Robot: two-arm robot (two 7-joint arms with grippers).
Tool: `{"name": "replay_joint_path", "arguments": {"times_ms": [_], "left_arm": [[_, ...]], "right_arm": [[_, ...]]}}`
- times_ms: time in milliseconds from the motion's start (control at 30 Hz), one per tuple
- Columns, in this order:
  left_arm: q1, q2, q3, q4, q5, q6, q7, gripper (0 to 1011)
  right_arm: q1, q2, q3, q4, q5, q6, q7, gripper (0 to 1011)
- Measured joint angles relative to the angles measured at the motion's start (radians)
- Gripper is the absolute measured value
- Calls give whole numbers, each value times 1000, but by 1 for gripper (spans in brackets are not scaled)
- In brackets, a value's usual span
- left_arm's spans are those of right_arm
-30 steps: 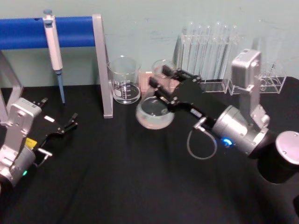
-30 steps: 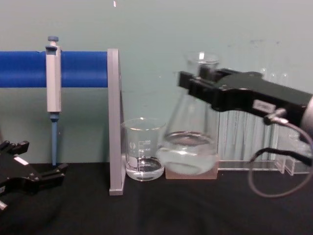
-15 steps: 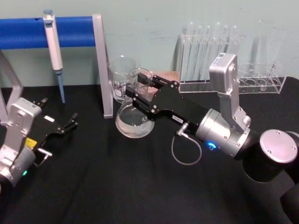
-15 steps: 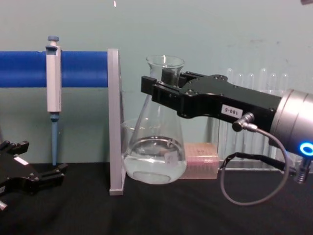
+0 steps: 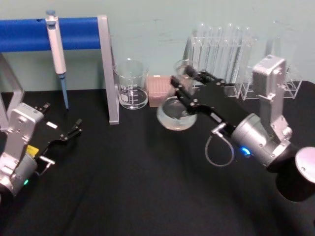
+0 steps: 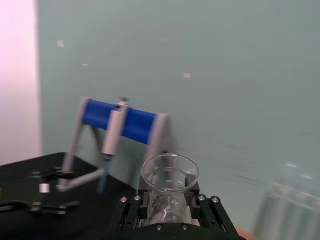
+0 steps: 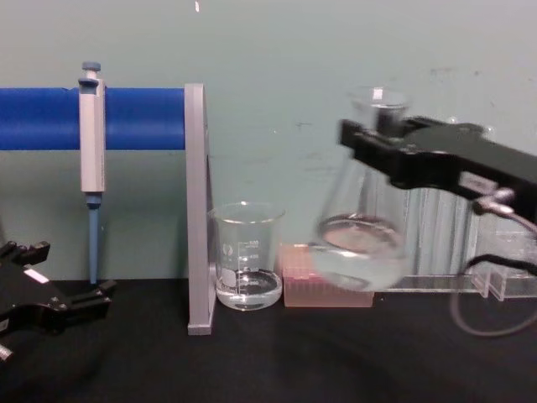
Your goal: Grasp the erlenmeyer flask with one hand, shake it three times, then place it back.
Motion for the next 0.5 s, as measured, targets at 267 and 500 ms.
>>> {"name": "replay_joint_path", "arguments": {"times_ms": [267,500], "left_arm": [[0,0,0,0,0,0,0,1001],[0,0,0,0,0,0,0,1001]], "right_arm": [[-67,9,76,-45,-27,18,-78,449],[-121,12,138,-79,-44,41,-122,449]]}}
